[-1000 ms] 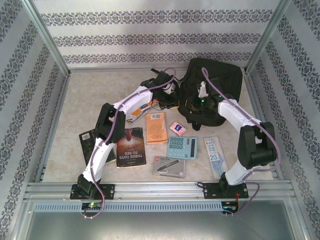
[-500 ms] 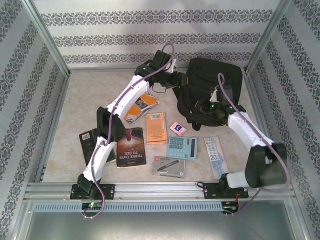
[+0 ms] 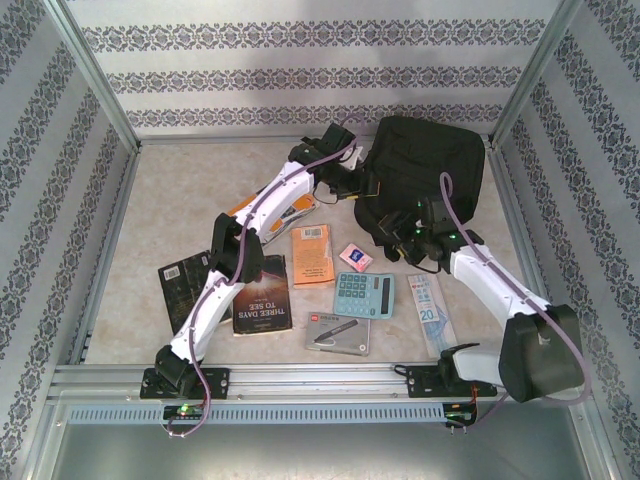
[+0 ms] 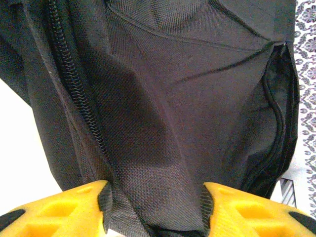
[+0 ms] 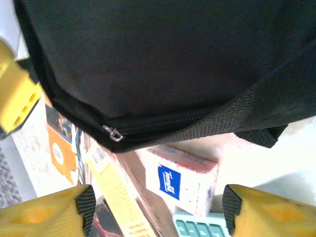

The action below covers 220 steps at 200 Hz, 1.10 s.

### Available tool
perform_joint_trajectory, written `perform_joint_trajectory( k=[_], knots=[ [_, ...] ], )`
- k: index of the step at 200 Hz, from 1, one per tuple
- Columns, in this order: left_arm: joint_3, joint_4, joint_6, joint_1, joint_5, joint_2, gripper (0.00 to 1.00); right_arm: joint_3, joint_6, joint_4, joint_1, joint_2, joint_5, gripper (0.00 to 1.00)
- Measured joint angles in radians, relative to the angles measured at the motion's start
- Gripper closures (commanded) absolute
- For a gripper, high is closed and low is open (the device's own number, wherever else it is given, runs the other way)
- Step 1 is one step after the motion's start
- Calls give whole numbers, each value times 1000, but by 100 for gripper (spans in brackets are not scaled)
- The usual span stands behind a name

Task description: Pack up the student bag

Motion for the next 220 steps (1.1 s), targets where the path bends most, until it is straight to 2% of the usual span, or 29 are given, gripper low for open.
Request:
perform_joint_trajectory(
  k=[35,70,95,114,134,164,195,220],
  knots=[
    [-40,3,-2,0,-4,-18,53,1,142,25,20,39,111,42],
    [-88,6,-13,0,-4,-64,55,20,236,56,24,112,210,46],
    [-88,11,-27,0,-3,-89,55,69,261,80,24,205,212,61],
    [-88,11,-36,0,-3,-97,55,101,251,90,24,237,214,80],
    [-91,11,-39,0,-4,-97,55,115,170,86,18,228,236,100],
    [-92,10,-43,0,-7,-99,54,106,-49,89,-37,150,228,100],
    [-68,6,-58,-1,9,-99,52,16,-312,189,-113,-39,163,100],
    [-20,6,-61,-6,32,-99,52,-16,-463,203,-120,-140,114,100]
  ],
)
